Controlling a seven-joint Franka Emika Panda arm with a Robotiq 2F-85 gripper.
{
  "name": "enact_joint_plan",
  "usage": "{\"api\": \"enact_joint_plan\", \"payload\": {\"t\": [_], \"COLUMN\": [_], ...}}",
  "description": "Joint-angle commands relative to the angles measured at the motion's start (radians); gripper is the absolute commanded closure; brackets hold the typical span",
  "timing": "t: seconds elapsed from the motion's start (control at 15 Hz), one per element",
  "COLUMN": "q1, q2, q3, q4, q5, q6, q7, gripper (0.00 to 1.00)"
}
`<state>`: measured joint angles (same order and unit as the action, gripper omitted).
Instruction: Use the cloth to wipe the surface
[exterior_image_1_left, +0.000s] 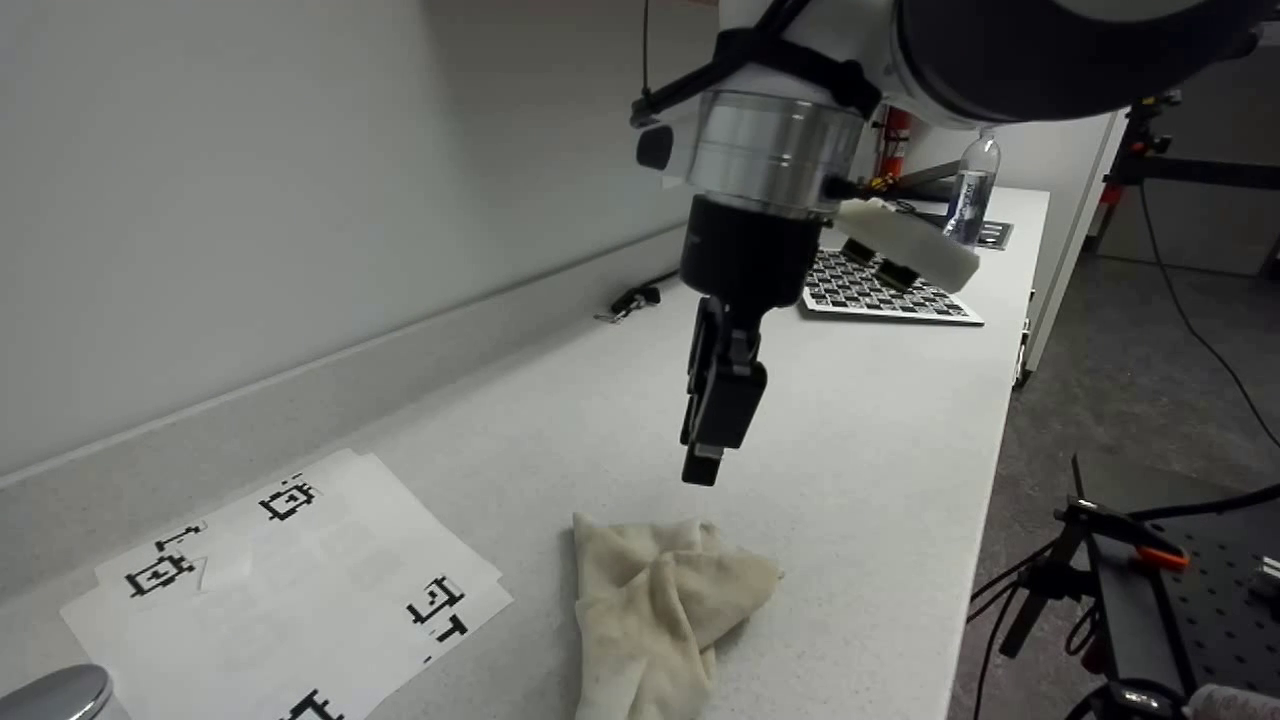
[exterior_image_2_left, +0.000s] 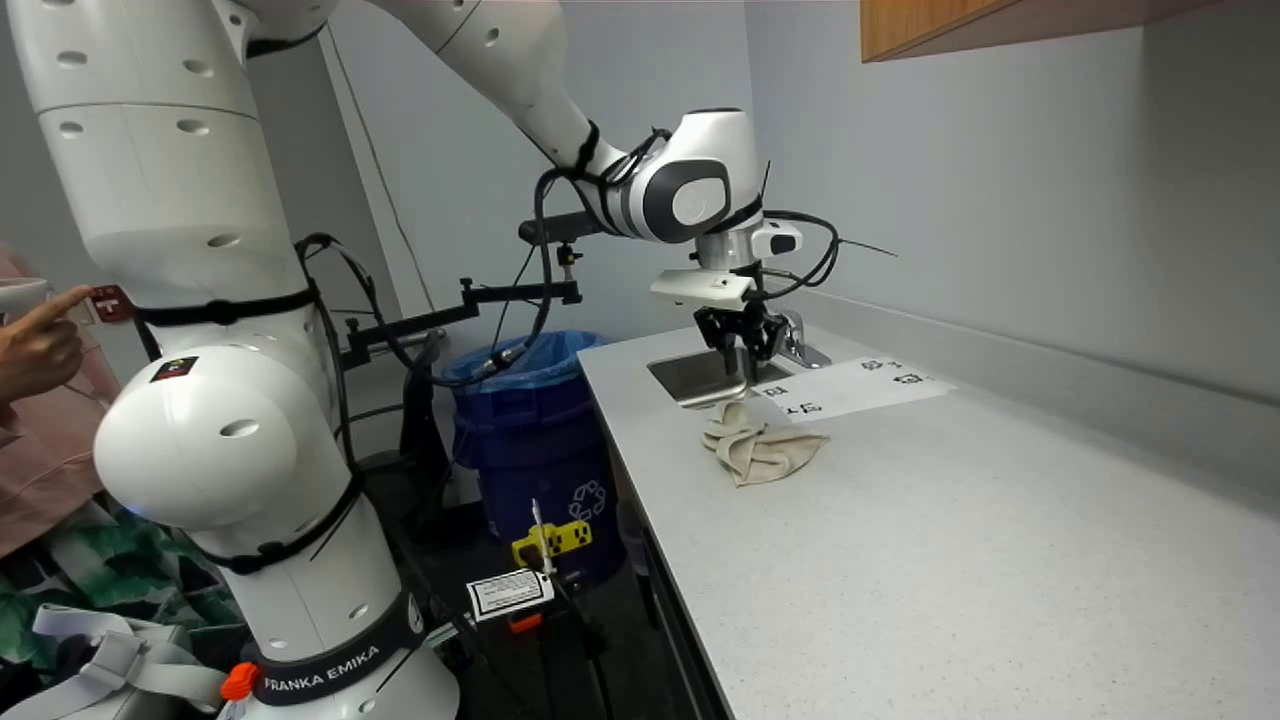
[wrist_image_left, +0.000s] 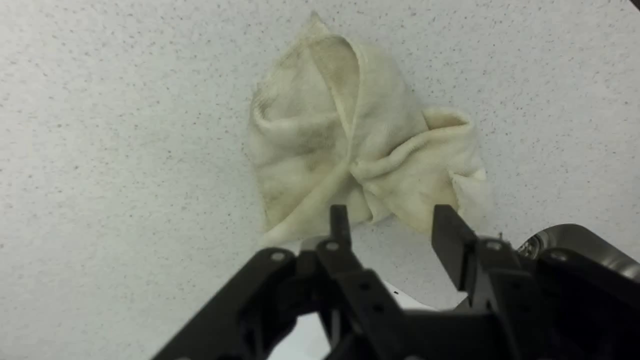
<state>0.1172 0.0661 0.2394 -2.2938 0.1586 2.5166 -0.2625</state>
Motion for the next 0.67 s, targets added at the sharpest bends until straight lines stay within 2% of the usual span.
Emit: {"api": "enact_joint_plan", "payload": {"t": [0.0,0.2,0.6], "q1": [0.004,0.006,0.018], "q2": [-0.109,-0.162,-0.233], "q3": [-0.030,-0.060,-0.118], "q4": [-0.080,-0.128,-0.192], "q5": [0.050,0.071,0.104], "q6": [0.000,0.011,0.020], "q7": [-0.051,-0.067,-0.065], "gripper": [0.21,0.01,0.00]}}
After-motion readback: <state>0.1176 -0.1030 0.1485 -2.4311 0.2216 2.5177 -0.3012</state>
